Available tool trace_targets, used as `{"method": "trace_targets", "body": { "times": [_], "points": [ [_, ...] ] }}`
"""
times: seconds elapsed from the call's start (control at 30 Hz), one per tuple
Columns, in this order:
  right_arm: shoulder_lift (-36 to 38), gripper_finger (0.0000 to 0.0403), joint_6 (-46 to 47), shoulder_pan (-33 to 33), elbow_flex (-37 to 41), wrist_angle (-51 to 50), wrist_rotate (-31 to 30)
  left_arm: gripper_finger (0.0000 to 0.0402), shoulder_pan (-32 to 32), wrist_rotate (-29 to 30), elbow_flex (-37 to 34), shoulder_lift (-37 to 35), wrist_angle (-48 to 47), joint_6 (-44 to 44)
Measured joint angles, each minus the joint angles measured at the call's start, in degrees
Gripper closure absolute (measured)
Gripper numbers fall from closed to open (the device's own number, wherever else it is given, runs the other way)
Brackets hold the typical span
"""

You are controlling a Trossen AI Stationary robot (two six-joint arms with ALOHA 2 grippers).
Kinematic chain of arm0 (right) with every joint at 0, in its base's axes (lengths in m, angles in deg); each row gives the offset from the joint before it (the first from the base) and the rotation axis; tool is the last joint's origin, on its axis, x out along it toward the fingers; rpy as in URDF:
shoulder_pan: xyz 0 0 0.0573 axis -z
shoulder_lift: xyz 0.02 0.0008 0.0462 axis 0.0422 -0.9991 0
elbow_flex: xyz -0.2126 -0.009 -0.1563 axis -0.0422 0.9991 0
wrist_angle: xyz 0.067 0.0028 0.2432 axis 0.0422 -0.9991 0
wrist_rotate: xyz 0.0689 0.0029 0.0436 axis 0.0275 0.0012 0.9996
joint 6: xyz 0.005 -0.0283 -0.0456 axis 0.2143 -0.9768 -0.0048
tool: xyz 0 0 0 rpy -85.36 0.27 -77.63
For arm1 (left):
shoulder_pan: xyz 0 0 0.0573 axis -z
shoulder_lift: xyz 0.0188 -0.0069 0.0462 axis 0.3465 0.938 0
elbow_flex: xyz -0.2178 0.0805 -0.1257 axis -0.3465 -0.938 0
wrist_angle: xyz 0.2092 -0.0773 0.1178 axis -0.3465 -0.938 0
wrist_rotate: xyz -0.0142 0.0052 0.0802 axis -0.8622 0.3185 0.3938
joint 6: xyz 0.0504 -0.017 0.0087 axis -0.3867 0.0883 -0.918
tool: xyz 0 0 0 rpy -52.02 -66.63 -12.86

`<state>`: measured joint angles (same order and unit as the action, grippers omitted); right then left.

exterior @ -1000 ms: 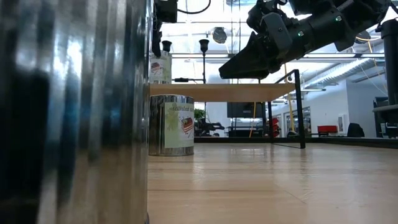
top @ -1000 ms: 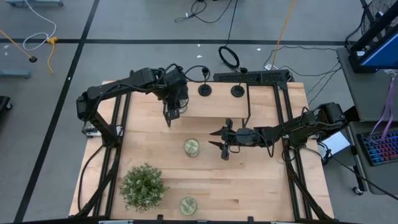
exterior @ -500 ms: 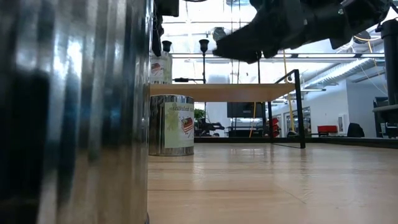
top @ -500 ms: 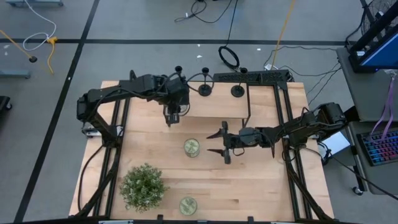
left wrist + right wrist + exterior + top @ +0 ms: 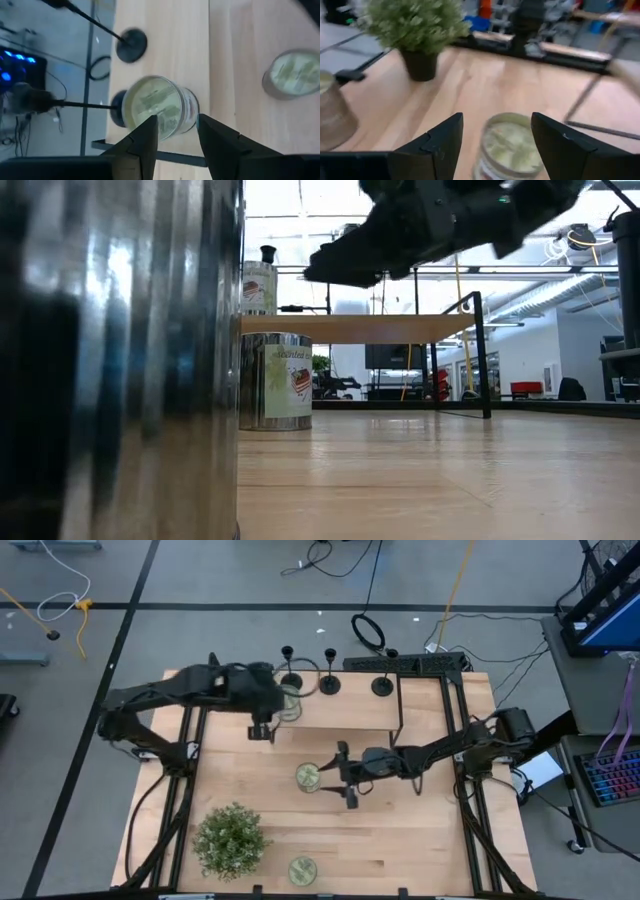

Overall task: Pick & Place candle stick holders
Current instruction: Put the top green scented candle on the shelf

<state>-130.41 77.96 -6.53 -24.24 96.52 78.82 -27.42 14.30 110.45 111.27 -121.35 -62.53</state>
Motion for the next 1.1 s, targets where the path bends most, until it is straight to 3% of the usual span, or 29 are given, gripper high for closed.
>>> {"method": "trace_targets", "body": {
  "times": [0.17,0.27,0.4,0.6,0.73,1.1],
  "points": [
    [-6.2,0.0176,-4.5,1.2,-7.1,-5.8,7.5,0.0256,1.4,-0.1,0.0,-5.5,3.3,3.2],
    [-9.4,0.0177,-5.2,2.3,-10.9,-11.3,8.5,0.0256,2.1,-0.1,0.0,-8.0,3.2,5.2],
    [-11.3,0.0177,-12.9,3.6,-13.2,-19.2,10.2,0.0256,2.9,-0.3,0.0,-10.0,2.8,6.6],
    [-10.4,0.0183,-16.0,5.6,-13.3,-21.8,10.5,0.0256,3.6,-0.7,0.0,-11.1,2.1,8.3],
    [-10.1,0.022,-16.7,6.2,-13.4,-24.3,10.4,0.0256,3.9,-0.7,0.0,-11.2,1.9,8.0],
    [-10.1,0.038,-20.5,6.3,-13.4,-25.2,12.0,0.0256,3.9,-0.7,0.0,-11.2,1.9,7.6]
  ]
}}
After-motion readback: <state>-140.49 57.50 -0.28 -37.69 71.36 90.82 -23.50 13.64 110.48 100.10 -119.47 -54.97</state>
